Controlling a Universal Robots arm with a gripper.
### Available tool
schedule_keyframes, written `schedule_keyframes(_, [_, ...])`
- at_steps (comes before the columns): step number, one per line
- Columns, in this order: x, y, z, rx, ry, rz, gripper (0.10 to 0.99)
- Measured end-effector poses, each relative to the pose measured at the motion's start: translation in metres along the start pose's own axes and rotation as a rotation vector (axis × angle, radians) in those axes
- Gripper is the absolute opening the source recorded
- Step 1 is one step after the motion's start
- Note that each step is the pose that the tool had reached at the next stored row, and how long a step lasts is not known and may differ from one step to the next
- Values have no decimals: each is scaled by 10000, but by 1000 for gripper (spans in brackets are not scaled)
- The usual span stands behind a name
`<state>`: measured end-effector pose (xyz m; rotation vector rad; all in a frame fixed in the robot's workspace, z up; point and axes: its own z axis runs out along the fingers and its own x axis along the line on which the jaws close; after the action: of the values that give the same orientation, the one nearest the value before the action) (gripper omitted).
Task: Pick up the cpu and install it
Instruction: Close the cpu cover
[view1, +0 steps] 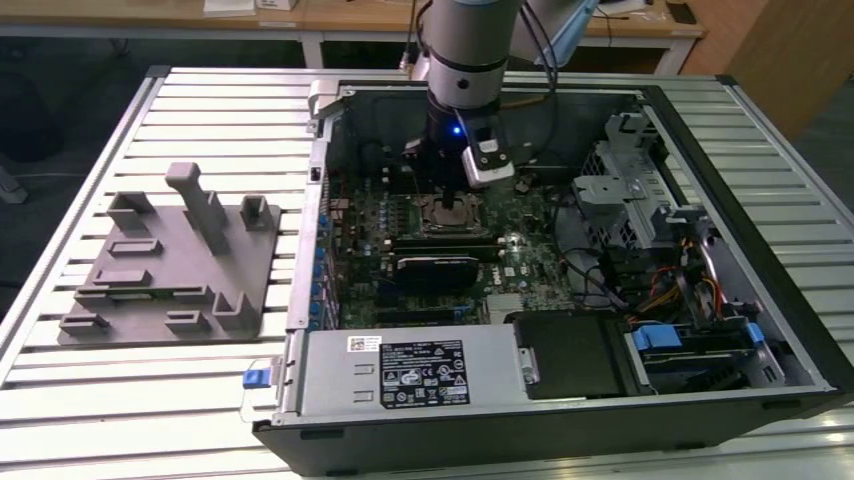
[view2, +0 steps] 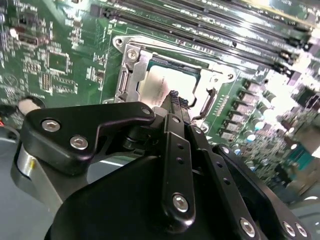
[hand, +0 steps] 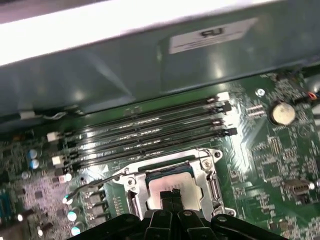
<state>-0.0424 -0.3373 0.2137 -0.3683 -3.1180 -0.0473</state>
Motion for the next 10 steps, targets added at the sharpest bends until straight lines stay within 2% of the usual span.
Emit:
schedule_keyframes(3, [-1, -1, 5, 5, 14, -442, 106])
schedule_keyframes(10, [0, 0, -4, 5, 11, -457, 106])
